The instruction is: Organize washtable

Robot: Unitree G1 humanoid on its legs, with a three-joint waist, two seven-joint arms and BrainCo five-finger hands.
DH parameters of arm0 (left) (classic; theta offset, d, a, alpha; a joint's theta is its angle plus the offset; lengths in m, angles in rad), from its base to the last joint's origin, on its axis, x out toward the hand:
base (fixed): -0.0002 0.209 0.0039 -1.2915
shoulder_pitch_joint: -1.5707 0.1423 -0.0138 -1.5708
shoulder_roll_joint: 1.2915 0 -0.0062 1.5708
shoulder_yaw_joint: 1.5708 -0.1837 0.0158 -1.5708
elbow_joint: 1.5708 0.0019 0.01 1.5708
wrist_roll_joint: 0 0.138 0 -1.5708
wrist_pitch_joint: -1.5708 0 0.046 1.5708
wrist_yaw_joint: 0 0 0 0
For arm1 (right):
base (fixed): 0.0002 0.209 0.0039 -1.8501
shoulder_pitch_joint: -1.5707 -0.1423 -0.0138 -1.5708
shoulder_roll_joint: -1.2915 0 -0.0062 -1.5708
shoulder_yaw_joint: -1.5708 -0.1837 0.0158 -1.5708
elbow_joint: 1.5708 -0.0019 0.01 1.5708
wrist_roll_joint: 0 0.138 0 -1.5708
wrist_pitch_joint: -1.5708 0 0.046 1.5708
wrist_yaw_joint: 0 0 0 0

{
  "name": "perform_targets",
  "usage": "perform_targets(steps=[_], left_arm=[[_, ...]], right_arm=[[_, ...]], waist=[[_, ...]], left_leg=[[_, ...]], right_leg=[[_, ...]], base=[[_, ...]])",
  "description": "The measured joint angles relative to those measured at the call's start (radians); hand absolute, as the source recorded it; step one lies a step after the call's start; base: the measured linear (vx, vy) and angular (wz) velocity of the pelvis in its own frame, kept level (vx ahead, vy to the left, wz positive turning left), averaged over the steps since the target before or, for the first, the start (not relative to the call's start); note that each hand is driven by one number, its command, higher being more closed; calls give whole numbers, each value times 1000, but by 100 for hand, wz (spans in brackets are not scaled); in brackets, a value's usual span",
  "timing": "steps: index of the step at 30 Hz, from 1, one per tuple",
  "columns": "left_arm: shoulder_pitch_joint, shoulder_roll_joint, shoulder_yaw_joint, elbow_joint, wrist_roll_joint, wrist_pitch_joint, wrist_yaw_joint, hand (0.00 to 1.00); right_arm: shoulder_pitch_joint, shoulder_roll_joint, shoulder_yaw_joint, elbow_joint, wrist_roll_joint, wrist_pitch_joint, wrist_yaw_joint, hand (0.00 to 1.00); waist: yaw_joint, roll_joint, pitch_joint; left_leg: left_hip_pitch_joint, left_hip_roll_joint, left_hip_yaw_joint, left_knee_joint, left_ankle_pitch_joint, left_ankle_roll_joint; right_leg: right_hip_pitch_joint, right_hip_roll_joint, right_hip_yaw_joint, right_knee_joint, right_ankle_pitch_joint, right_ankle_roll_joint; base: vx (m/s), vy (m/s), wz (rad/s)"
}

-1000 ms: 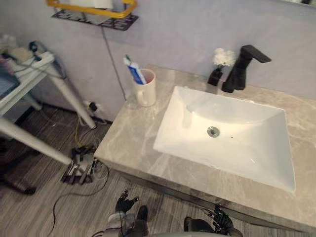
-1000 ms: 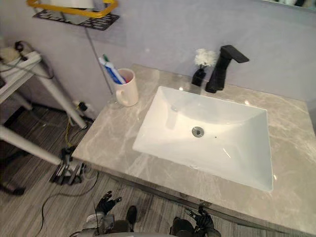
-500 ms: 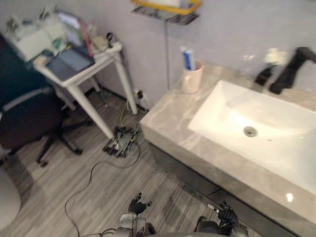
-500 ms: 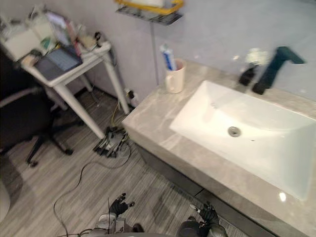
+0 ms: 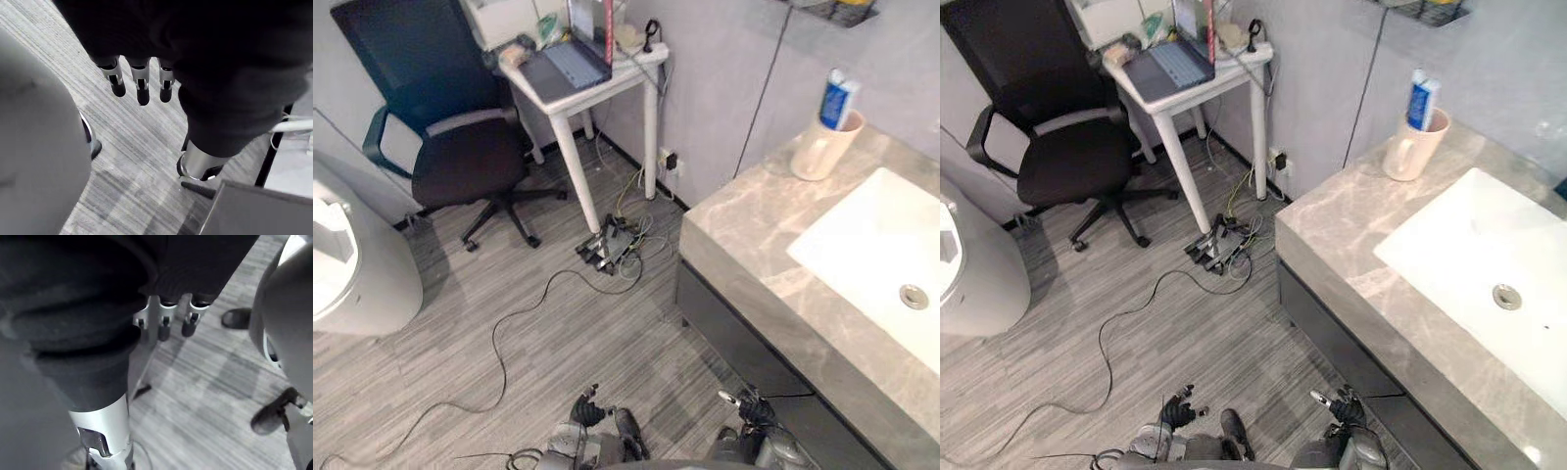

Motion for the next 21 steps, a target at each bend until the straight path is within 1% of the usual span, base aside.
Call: perform_targets(steps=[1, 2, 3, 4, 5, 6, 8, 9, 10, 11, 12, 13, 14, 15, 16, 17, 18, 19, 20, 21], left_arm=[[8, 10, 1, -17, -5, -2, 0, 0], [6, 11, 2, -20, -10, -2, 2, 0], [5, 24, 4, -20, -17, -1, 2, 0], [6, 26, 5, -19, -25, 0, 2, 0], [10, 36, 22, -18, -35, 0, 3, 0], [16, 39, 33, -16, -42, 0, 3, 0], [15, 36, 81, 24, -59, 0, 5, 0], [13, 33, 90, 32, -65, 0, 4, 0], [14, 19, 116, 39, -73, 0, 4, 0], [15, 1, 148, 38, -73, -1, 4, 0], [14, -4, 164, 38, -74, -2, 4, 0], [13, -11, 193, 37, -74, -5, 4, 0], [14, -11, 209, 37, -73, -9, 3, 0], [10, -21, 244, 35, -73, -10, 5, 0], [9, -35, 249, 29, -72, -9, 6, 0], [7, -63, 252, 11, -71, -9, 4, 0], [4, -66, 256, 5, -70, -9, 4, 0], [-4, -83, 255, 5, -70, -6, 4, 0], [-7, -94, 240, 3, -68, -4, 4, 0], [-8, -104, 197, -1, -59, -1, 0, 0]], right_arm=[[16, -6, 6, -2, 0, 0, 3, 0], [15, -5, 9, -2, 0, 0, 3, 0], [8, -11, 7, -20, 0, -4, 3, 0], [8, -14, 8, -19, 0, -4, 3, 0], [14, -17, 14, -19, 1, -3, 3, 0], [14, -18, 19, -19, 1, -3, 3, 0], [5, -25, 41, -25, 3, -4, 5, 0], [6, -25, 41, -31, 3, -5, 5, 0], [7, -24, 41, -37, 3, -8, 7, 0], [18, -20, 40, -59, 2, -7, 7, 0], [25, -16, 40, -70, 2, -7, 6, 0], [34, -5, 40, -80, 1, -8, 6, 0], [42, -1, 44, -82, 1, -7, 7, 0], [47, 8, 45, -83, 1, -6, 10, 0], [40, -5, 49, -89, 0, -5, 12, 0], [34, -10, 48, -111, 0, -6, 13, 0], [31, -9, 48, -114, 0, -7, 13, 0], [29, -6, 48, -114, 1, -4, 13, 0], [31, -2, 48, -114, 1, -3, 7, 0], [30, -1, 48, -115, 1, -4, 2, 0]], waist=[[-3, -24, 4], [-3, -21, 10], [-8, -5, 28], [-7, -5, 32], [-2, -7, 37], [-2, 2, 42], [-5, 6, 51], [-5, 5, 52], [-6, 6, 53], [-3, 2, 52], [-3, -5, 51], [-4, -22, 54], [-3, -45, 47], [2, -60, 43], [7, -36, 45], [18, -11, 40], [16, -8, 41], [14, -7, 41], [12, -9, 42], [17, -11, 42]], left_leg=[[3, -37, -32, 2, -16, 9], [5, -48, -53, -3, -22, 18], [25, -45, -107, -17, -22, 21], [36, -43, -127, -27, -19, 21], [65, -44, -163, -49, -15, 23], [79, -44, -182, -59, -15, 25], [136, -43, -257, -96, -14, 21], [153, -43, -273, -108, -13, 17], [188, -48, -321, -127, -16, 5], [226, -58, -378, -142, -23, -6], [243, -65, -405, -143, -28, -14], [275, -75, -449, -136, -45, -44], [289, -78, -468, -115, -62, -73], [294, -71, -473, -65, -103, -110], [275, -44, -467, -26, -119, -118], [218, 5, -426, 67, -120, -130], [204, 25, -386, 98, -114, -140], [197, 78, -294, 133, -109, -151], [213, 116, -214, 130, -109, -152], [229, 146, -132, 102, -98, -163]], right_leg=[[-37, -29, 81, 115, -18, -78], [-85, -43, 139, 214, -7, -96], [-184, 1, 279, 363, -45, -124], [-202, 30, 306, 377, -68, -124], [-222, 80, 327, 366, -95, -123], [-236, 104, 332, 353, -99, -128], [-313, 209, 376, 259, -96, -135], [-337, 230, 396, 234, -92, -133], [-368, 261, 442, 173, -59, -142], [-384, 274, 494, 125, -12, -150], [-393, 272, 513, 115, 9, -155], [-395, 258, 537, 110, 47, -168], [-390, 237, 537, 106, 93, -179], [-388, 211, 503, 138, 170, -190], [-385, 219, 464, 159, 164, -201], [-359, 222, 405, 153, 125, -232], [-344, 222, 381, 149, 112, -242], [-303, 223, 331, 139, 101, -258], [-262, 226, 301, 120, 97, -266], [-222, 233, 283, 100, 94, -269]], base=[[110, 126, 61], [235, 119, 89], [190, 93, 82], [316, 85, 97], [227, 17, 62], [362, 14, 82], [359, -24, 93], [407, -60, 112], [452, -90, 131], [477, -113, 145], [496, -171, 168], [491, -246, 164], [575, -357, 199], [381, -267, 147], [417, -327, 146], [302, -236, 95], [418, -354, 119], [283, -293, 96], [264, -315, 103], [160, -224, 68]])
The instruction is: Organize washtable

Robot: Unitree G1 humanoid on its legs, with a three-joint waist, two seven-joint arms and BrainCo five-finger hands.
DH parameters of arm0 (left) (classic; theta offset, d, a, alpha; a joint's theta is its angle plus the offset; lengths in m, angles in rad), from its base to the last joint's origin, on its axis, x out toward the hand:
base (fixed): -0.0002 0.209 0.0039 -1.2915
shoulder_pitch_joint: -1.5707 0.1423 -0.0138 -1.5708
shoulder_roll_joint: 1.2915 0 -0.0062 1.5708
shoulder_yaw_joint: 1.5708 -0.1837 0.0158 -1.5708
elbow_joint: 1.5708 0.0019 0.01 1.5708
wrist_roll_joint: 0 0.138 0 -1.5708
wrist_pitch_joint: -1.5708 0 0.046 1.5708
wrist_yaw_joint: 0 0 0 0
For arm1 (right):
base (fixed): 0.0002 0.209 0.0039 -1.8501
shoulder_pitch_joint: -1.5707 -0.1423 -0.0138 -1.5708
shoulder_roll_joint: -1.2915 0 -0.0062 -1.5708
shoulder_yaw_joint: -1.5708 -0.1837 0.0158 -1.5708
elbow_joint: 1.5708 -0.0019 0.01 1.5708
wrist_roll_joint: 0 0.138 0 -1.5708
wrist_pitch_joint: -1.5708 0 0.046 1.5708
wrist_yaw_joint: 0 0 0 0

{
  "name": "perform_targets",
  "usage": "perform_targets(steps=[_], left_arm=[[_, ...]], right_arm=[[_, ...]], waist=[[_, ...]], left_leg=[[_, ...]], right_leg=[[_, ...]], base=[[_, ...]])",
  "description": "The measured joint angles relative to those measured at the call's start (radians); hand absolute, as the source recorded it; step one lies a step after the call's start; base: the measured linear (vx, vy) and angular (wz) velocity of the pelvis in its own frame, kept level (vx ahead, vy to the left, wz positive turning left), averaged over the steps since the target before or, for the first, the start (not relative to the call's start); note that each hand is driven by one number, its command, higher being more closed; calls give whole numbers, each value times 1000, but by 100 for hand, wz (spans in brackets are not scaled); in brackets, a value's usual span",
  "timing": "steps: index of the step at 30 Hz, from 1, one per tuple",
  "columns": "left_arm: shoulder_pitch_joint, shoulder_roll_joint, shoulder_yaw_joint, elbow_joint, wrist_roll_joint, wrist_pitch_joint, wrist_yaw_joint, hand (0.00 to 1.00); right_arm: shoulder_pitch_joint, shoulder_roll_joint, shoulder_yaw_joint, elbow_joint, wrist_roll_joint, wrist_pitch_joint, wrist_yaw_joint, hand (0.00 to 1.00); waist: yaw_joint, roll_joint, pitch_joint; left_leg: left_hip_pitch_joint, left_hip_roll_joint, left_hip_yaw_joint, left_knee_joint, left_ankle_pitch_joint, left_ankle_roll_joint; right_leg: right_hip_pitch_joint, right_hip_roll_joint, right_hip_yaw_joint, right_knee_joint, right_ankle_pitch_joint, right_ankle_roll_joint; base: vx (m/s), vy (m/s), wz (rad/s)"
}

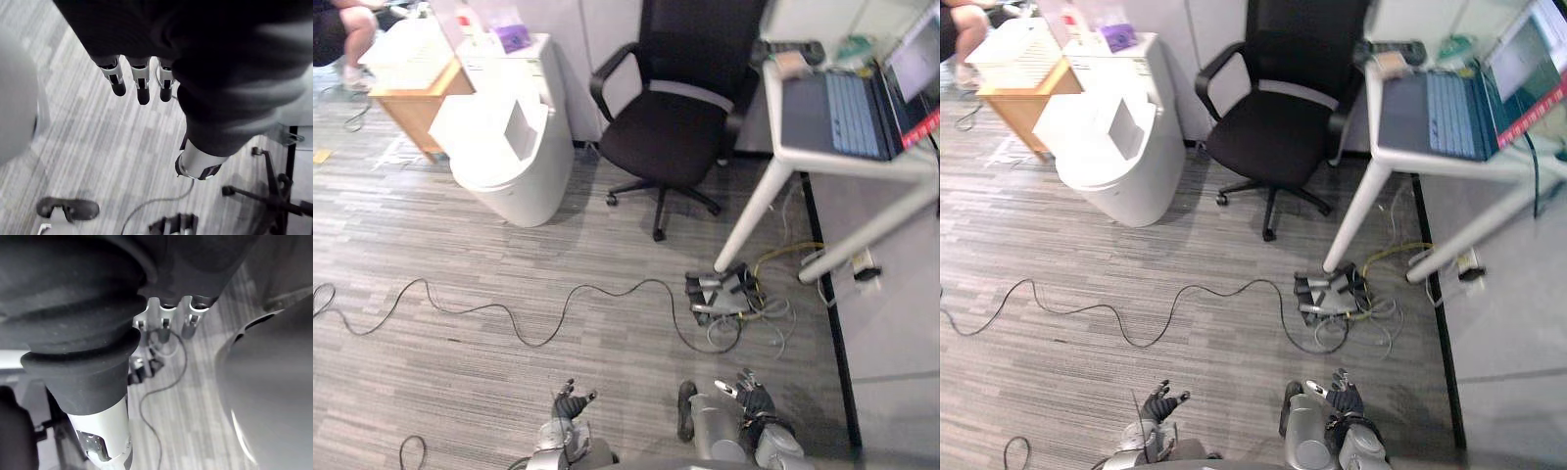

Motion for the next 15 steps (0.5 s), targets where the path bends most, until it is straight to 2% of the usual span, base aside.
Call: perform_targets(steps=[1, 2, 6, 9, 10, 12, 15], left_arm=[[-2, -4, -19, 0, 4, 1, -2, 0], [-9, -8, -47, 1, 10, 2, -3, 0], [-19, 35, -130, 3, 30, 23, -16, 0], [-14, 62, -151, 6, 53, 32, -20, 0], [-12, 72, -155, 15, 65, 32, -19, 0], [-4, 77, -155, 26, 67, 33, -20, 0], [2, 86, -151, 24, 67, 31, -20, 0]], right_arm=[[-4, -2, 0, 0, 0, -1, -1, 0], [-21, -4, -1, 8, 0, -3, -1, 0], [-30, 5, -10, 40, 0, 2, -3, 0], [-26, 17, -23, 48, 0, 2, -3, 0], [-26, 18, -22, 48, -1, 3, -2, 0], [-26, 17, -23, 49, -2, 4, -2, 0], [-27, 17, -17, 67, -31, 6, -3, 0]], waist=[[1, 2, -1], [1, 4, -3], [-26, 4, -7], [-24, -2, -11], [-25, 1, -14], [-31, 5, -19], [-18, -7, -25]], left_leg=[[0, 1, 21, -13, 15, -16], [-11, 5, 53, -31, 59, -21], [-12, 13, 107, -146, 93, -23], [28, -18, 96, -282, 172, -30], [53, -38, 83, -365, 221, -29], [61, -54, 53, -428, 266, -22], [60, -70, 24, -456, 293, -8]], right_leg=[[12, 2, -13, -8, -1, -1], [22, 6, -28, -23, -4, 4], [61, -6, -127, -97, 17, 9], [94, -17, -182, -143, 41, 7], [101, -26, -205, -152, 46, 10], [102, -36, -232, -154, 48, 13], [107, -49, -249, -149, 45, 32]], base=[[76, -149, 50], [20, -101, 49], [-75, -15, 74], [-75, -11, 65], [-90, -10, 48], [-103, -7, 53], [-115, -3, 29]])
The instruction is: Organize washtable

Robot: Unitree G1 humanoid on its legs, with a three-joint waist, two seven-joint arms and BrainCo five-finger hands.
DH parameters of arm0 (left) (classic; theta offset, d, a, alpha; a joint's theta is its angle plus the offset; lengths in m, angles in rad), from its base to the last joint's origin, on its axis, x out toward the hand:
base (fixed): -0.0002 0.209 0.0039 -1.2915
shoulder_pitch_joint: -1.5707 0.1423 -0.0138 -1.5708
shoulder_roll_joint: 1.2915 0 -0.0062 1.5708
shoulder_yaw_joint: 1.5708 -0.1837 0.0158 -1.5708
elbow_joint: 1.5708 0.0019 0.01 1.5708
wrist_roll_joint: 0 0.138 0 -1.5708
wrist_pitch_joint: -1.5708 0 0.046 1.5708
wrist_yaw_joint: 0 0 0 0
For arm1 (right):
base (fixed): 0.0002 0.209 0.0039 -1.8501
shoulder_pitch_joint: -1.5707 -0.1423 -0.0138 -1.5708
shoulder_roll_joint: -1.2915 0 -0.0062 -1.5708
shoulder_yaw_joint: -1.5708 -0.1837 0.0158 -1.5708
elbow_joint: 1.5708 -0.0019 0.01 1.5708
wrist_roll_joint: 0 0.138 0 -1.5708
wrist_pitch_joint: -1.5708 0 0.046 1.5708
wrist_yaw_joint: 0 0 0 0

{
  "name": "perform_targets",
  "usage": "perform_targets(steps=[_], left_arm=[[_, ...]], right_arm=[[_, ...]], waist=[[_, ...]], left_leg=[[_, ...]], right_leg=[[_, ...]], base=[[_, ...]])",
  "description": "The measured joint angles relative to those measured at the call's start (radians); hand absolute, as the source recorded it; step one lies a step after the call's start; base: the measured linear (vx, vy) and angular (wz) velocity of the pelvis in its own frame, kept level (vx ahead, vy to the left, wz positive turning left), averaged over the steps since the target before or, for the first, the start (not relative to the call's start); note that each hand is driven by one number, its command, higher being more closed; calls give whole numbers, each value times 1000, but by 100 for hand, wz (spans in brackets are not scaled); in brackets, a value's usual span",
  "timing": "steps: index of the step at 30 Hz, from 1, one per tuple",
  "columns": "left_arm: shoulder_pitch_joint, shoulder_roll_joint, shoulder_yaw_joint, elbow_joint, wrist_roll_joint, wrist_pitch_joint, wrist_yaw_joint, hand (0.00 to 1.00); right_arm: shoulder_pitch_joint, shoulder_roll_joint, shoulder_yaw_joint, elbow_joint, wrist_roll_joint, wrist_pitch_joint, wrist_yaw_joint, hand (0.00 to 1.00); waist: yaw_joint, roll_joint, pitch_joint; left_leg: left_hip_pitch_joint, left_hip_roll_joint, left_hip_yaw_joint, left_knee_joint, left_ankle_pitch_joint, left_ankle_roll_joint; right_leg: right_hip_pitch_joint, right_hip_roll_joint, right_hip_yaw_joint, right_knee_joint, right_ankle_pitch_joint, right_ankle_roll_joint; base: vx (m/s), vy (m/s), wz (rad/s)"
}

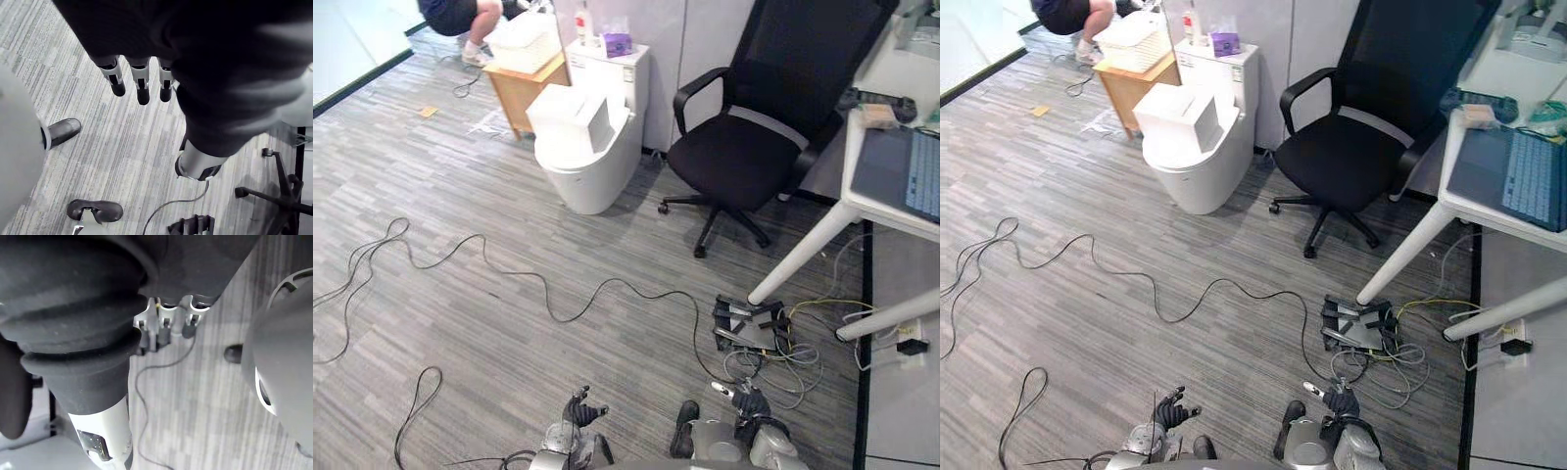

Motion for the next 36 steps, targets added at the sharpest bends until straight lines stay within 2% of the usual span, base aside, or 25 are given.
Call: perform_targets(steps=[1, 3, 4, 5, 7, 9, 11, 13, 14, 16, 17, 18, 19, 20, 21, 22, 23, 24, 25, 26, 29, 33, 36], left_arm=[[1, 1, 4, 2, 0, 0, 0, 0], [2, 5, 9, 9, 0, 0, 0, 0], [2, -4, 7, 9, 1, 0, 0, 0], [0, 2, 17, 14, 5, 0, 0, 0], [1, -1, 28, 3, 9, -1, -1, 0], [2, 5, 111, -20, 10, 0, 2, 0], [0, -10, 138, -21, 11, 0, 2, 0], [-10, -23, 149, -23, 9, 1, 4, 0], [-18, -29, 149, -34, 5, 1, 5, 0], [-30, -36, 153, -44, 0, 1, 6, 0], [-39, -41, 153, -45, 0, 1, 6, 0], [-37, -47, 153, -44, 1, 2, 5, 0], [-38, -61, 152, -49, 4, 3, 4, 0], [-36, -61, 152, -60, 5, 2, 4, 0], [-74, -28, 156, -50, 16, 9, 2, 0], [-67, -23, 151, -44, 27, 14, 0, 0], [-53, -26, 141, -41, 33, 13, 0, 0], [-48, -27, 134, -37, 39, 15, 0, 0], [-47, -22, 128, -28, 39, 21, -1, 0], [-49, -20, 102, -24, 39, 28, -1, 0], [-25, 3, 80, -21, 40, 28, -1, 0], [-15, 18, 59, -1, 40, 28, -2, 0], [-5, 18, 56, 21, 40, 28, -6, 0]], right_arm=[[-1, 0, 2, 0, -7, 0, 1, 0], [-5, -1, 25, -1, -21, -1, 3, 0], [-3, -7, 27, -4, -25, -2, 3, 0], [6, -19, 40, -11, -39, -2, 5, 0], [38, -9, 41, -10, -46, 0, 5, 0], [73, 13, 52, -12, -45, 0, 4, 0], [74, 8, 57, -15, -41, 0, 3, 0], [77, -7, 55, -41, -36, -1, -3, 0], [83, -12, 56, -48, -36, -1, -5, 0], [74, -8, 56, -55, -36, -1, -21, 0], [64, -2, 56, -72, -36, -1, -25, 0], [63, 1, 57, -87, -37, -1, -25, 0], [56, 4, 55, -105, -37, -2, -25, 0], [46, 10, 62, -104, -39, 1, -21, 0], [27, 37, 60, -86, -40, 4, -21, 0], [28, 45, 51, -74, -41, -1, -21, 0], [17, 36, 49, -64, -41, 2, -24, 0], [9, 30, 40, -61, -41, 2, -23, 0], [1, 23, 23, -54, -41, 5, -24, 0], [1, 21, 13, -47, -43, 9, -23, 0], [1, 18, 14, -28, -60, 13, -23, 0], [-11, 18, 19, -2, -103, 17, -21, 0], [-17, 17, 42, 11, -127, 18, -19, 0]], waist=[[0, -2, -1], [-5, -8, -2], [-7, -7, -3], [-15, -10, -2], [-12, -28, -4], [21, -79, -26], [22, -75, -26], [16, -48, -16], [19, -42, -11], [25, -47, -7], [24, -51, -3], [24, -42, -4], [16, -25, 3], [19, -9, 8], [-35, -50, 7], [-26, -52, 9], [-24, -40, 6], [-33, -26, 8], [-40, -19, 10], [-37, -21, 9], [-35, -14, -4], [-36, -17, -22], [-38, -24, -28]], left_leg=[[0, -3, -9, 0, 1, 1], [-10, -16, -48, 0, 8, 12], [-20, -9, -73, 0, 4, 23], [-53, -22, -141, 13, 4, 26], [-94, -31, -226, 34, 5, 26], [-163, -58, -263, 56, 14, 28], [-213, -46, -302, 75, 25, 25], [-282, -13, -288, 142, 35, 37], [-313, 5, -248, 179, 45, 48], [-356, 43, -124, 264, 29, 76], [-394, 70, -23, 435, -24, 110], [-402, 82, 21, 494, -54, 104], [-424, 88, 52, 526, -69, 113], [-428, 84, 28, 475, -65, 107], [-435, 25, -22, 433, -43, 110], [-418, 53, 14, 615, -135, 91], [-342, 62, 24, 583, -186, 43], [-314, 50, 21, 519, -199, 34], [-290, 31, 39, 449, -199, 48], [-251, 2, 45, 360, -174, 79], [-184, -35, 47, 226, -108, 76], [-129, -72, 46, 64, -14, 80], [-103, -82, 37, 6, 25, 83]], right_leg=[[0, -6, -3, 9, -5, 8], [-14, -25, 2, 69, -42, 62], [-28, -14, 69, 104, -40, 60], [-54, 26, 356, 164, -38, 25], [-48, 28, 479, 194, -78, 56], [-42, 2, 546, 189, -202, 92], [-33, -11, 451, 185, -215, 87], [-7, -28, 338, 162, -206, 85], [1, -35, 291, 160, -205, 85], [0, -59, 231, 159, -205, 84], [2, -82, 210, 167, -205, 86], [4, -80, 208, 177, -205, 91], [-3, -71, 226, 190, -212, 88], [-22, -26, 269, 173, -224, 61], [-23, 35, 305, 47, -151, -10], [-8, 19, 273, 28, -116, 18], [2, 22, 266, 27, -108, 21], [3, 25, 257, 25, -106, 21], [4, 20, 238, 21, -103, 27], [9, 11, 236, 9, -90, 39], [38, 1, 240, -44, -38, 50], [35, -4, 237, -70, -24, 65], [39, -2, 231, -70, -24, 65]], base=[[-108, -12, 28], [-105, -33, 41], [-58, 11, 109], [-50, 42, 135], [-33, 3, 176], [-38, -171, 163], [-40, -137, 149], [-28, -31, 159], [-37, 43, 126], [-42, 56, 79], [-2, 81, 38], [42, 86, 44], [13, 64, 37], [-79, 19, 122], [-142, -6, 134], [-97, -22, 117], [6, 23, 33], [23, 73, 20], [-11, 96, 34], [-31, 89, 31], [-36, 78, 1], [-69, 37, -2], [-101, 4, 5]])
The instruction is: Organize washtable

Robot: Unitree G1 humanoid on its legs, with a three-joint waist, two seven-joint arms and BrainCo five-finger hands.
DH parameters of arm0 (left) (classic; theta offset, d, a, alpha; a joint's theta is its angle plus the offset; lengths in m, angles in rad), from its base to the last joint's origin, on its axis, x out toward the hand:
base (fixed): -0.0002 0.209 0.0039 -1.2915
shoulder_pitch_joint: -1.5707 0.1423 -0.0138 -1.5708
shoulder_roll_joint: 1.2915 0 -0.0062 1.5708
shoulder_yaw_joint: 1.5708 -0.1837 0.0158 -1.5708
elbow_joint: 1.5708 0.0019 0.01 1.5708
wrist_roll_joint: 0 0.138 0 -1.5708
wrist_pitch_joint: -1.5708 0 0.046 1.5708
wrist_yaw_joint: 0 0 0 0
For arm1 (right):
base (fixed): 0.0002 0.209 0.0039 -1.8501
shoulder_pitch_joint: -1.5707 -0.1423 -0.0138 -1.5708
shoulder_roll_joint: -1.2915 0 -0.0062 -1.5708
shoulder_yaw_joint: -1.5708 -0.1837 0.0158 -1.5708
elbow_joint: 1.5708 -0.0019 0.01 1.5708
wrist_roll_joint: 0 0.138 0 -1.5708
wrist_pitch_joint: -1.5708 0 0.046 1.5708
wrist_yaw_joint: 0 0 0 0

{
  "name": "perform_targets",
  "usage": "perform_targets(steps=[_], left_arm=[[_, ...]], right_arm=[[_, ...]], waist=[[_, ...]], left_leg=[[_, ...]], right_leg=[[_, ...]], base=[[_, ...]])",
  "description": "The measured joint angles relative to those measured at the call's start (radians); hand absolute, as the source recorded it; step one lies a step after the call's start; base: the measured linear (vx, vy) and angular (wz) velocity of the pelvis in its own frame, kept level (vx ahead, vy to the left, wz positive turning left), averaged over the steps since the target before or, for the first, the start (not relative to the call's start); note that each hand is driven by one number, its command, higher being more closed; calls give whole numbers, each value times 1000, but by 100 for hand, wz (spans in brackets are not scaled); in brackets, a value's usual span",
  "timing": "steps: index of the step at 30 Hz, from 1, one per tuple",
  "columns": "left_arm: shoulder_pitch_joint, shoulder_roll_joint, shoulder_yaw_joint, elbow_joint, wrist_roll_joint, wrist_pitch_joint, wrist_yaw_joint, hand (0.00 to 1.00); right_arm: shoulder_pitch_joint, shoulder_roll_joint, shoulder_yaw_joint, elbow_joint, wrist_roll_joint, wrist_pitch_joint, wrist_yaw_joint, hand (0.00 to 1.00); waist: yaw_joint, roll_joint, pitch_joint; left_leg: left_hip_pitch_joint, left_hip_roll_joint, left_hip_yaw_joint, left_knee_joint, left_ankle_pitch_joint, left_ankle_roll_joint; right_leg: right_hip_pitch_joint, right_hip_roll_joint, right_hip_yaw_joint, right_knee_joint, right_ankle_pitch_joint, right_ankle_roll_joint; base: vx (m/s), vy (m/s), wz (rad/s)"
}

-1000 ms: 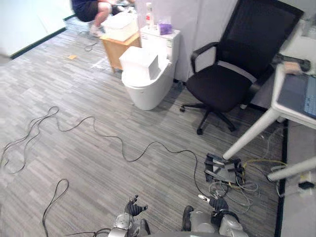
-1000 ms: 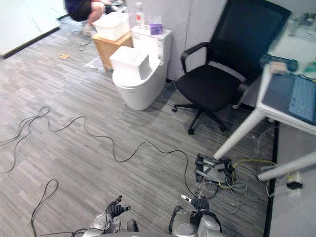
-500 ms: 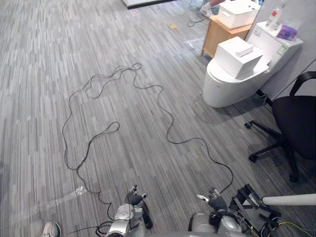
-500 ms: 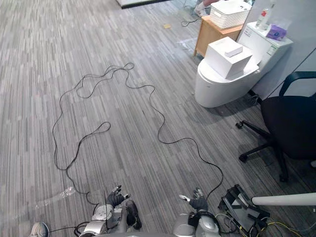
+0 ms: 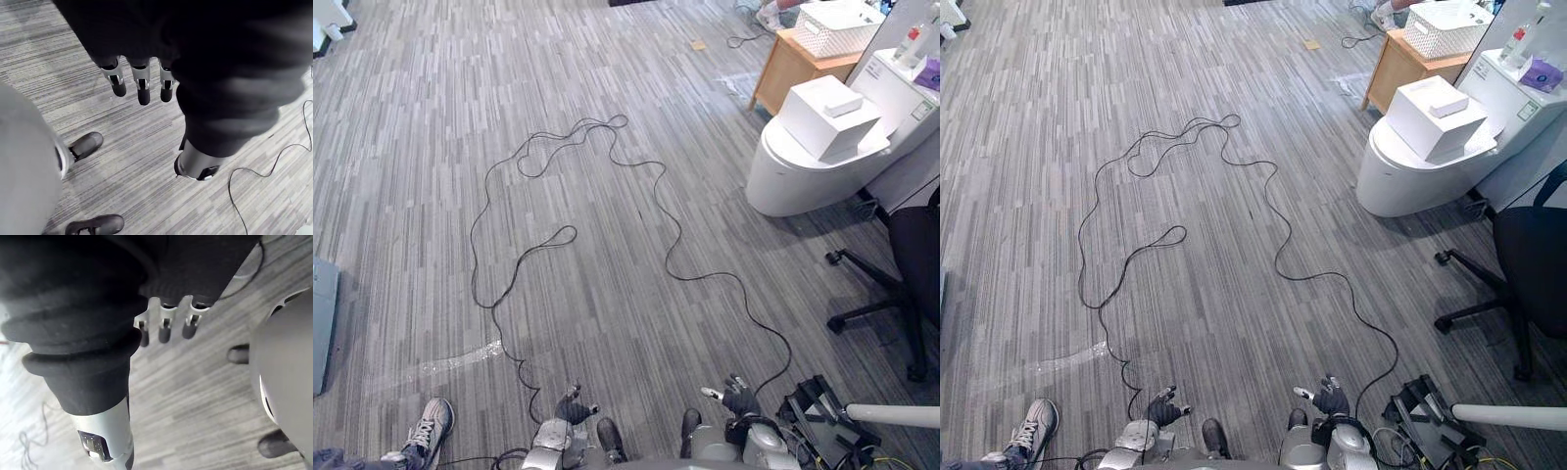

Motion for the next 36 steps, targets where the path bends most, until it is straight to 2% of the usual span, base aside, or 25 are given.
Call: perform_targets(steps=[5, 9, 10, 18, 21, 23, 24, 25, 27, 28, 29, 30, 31, 33, 35, 36], left_arm=[[13, 10, 15, 16, 8, 0, -14, 0], [22, 19, 39, 36, 4, 0, -13, 0], [48, 17, 93, 36, -44, 0, -10, 0], [48, 17, 89, 36, -50, -2, -10, 0], [45, 20, 87, 33, -74, -8, -10, 0], [43, 21, 87, 26, -88, -11, -10, 0], [44, 23, 87, 10, -92, -16, -10, 0], [44, 36, 85, -2, -95, -21, -11, 0], [45, 41, 76, -8, -106, -22, -11, 0], [45, 41, 76, -7, -121, -23, -9, 0], [45, 41, 76, -7, -121, -23, -9, 0], [43, 38, 74, -7, -121, -23, -9, 0], [39, 31, 74, -9, -126, -23, -8, 0], [34, 31, 74, -6, -126, -22, -7, 0], [32, 31, 73, -4, -126, -22, -7, 0], [26, 32, 72, 3, -126, -21, -8, 0]], right_arm=[[-6, -10, 27, 30, -37, 3, 3, 0], [-11, -17, 50, 58, -72, 3, 3, 0], [-31, -34, 84, 96, -106, 12, 3, 0], [-24, -39, 83, 105, -85, 11, 4, 0], [-27, -40, 81, 120, -55, 11, 3, 0], [-24, -39, 74, 120, -37, 12, 4, 0], [-24, -38, 62, 120, -37, 12, 4, 0], [-25, -34, 53, 118, -36, 12, 4, 0], [-24, -33, 52, 117, -34, 15, 4, 0], [-20, -37, 52, 116, -33, 19, 4, 0], [-20, -43, 52, 113, -31, 19, 5, 0], [-25, -51, 34, 84, -17, 18, 9, 0], [-22, -59, 33, 83, -17, 15, 11, 0], [-28, -60, 34, 86, -16, 16, 20, 0], [-28, -58, 35, 86, -14, 15, 20, 0], [-29, -54, 32, 85, -5, 11, 21, 0]], waist=[[2, -7, -16], [4, -6, -35], [31, 10, -53], [34, 9, -52], [44, 2, -47], [61, -4, -43], [62, -14, -35], [63, -29, -23], [62, -39, -11], [63, -35, -3], [59, -31, 3], [52, -17, 18], [47, -4, 27], [51, -5, 30], [48, -4, 31], [43, -6, 33]], left_leg=[[12, -8, -23, -7, 22, 21], [9, -10, -53, -8, 30, 24], [24, -43, -92, -8, 7, 52], [17, -41, -90, -7, 9, 49], [-1, -38, -86, 0, 8, 47], [-2, -37, -77, 1, -9, 39], [-12, -38, -75, 28, -27, 44], [-29, -38, -77, 89, -63, 48], [-46, -41, -79, 150, -111, 52], [-45, -44, -86, 203, -163, 68], [-36, -44, -90, 207, -175, 77], [-8, -43, -100, 210, -184, 88], [4, -26, -107, 223, -205, 88], [16, 4, -120, 239, -233, 78], [32, 32, -133, 238, -249, 62], [53, 47, -152, 232, -267, 39]], right_leg=[[29, -6, -24, -12, 0, 3], [34, -7, -40, -19, -10, 10], [105, 3, -29, -97, 17, 9], [122, 8, -39, -130, 32, 18], [118, 11, -39, -142, 38, 19], [96, 6, -31, -105, 15, 19], [66, -10, -24, -40, -19, 25], [44, -35, -23, 32, -55, 33], [32, -58, -19, 97, -90, 43], [10, -84, -6, 195, -108, 64], [-18, -95, 2, 272, -106, 68], [-101, -120, 4, 444, -104, 82], [-144, -118, 1, 478, -150, 52], [-194, -82, -31, 438, -165, 32], [-233, -40, -50, 351, -153, 28], [-266, -2, -43, 241, -105, 24]], base=[[-144, -7, 14], [-131, -5, 15], [-67, -3, 7], [-8, -1, 3], [-15, -4, -1], [4, 10, -8], [61, 24, -1], [65, 15, 5], [40, 21, 2], [37, 78, -6], [55, 114, -2], [118, 93, 9], [145, 59, 11], [194, 16, 12], [320, -20, 20], [422, -57, 35]])
